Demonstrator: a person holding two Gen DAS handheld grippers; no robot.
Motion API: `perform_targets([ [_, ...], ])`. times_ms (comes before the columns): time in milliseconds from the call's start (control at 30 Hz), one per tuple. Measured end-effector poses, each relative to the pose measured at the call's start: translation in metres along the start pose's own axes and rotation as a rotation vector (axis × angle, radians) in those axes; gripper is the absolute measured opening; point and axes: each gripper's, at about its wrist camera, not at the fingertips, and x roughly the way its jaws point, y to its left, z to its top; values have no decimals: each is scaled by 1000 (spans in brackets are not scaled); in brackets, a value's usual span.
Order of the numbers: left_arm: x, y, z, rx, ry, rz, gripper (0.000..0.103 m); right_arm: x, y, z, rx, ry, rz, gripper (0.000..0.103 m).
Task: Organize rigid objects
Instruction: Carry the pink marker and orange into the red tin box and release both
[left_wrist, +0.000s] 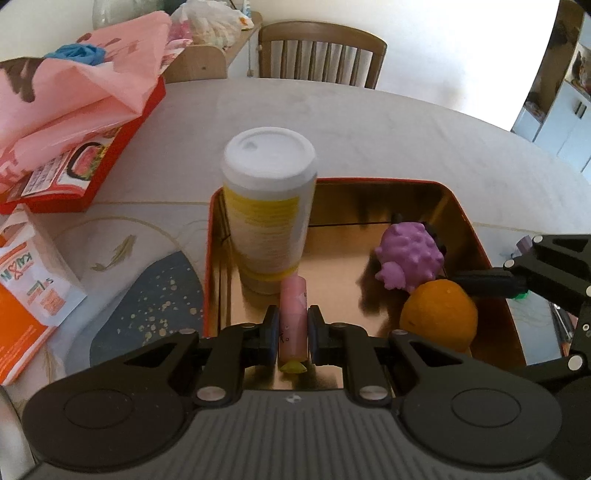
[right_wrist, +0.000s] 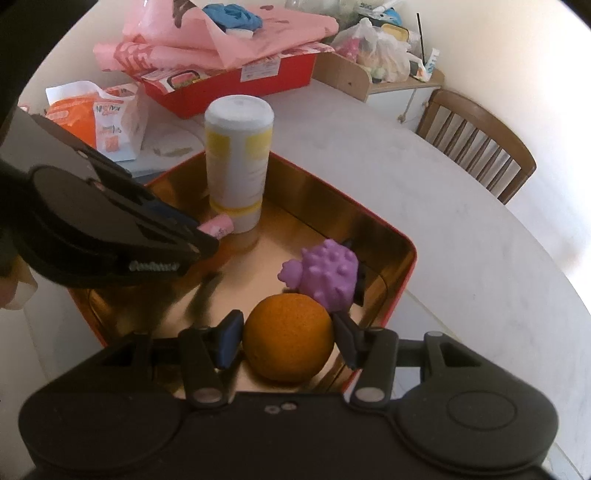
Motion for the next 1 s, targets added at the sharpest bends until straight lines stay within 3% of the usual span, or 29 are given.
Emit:
perform_targets([
  [200,5,-9,4,55,16,45,16,0,-1,-2,0,-1,0,53],
  [467,6,-11,6,54,24,59,16,-14,-5,-5,21,-36,7,56],
  [1000,-11,-7,-4,9,22,45,16,-73,-31,-28,225,-132,66,64],
])
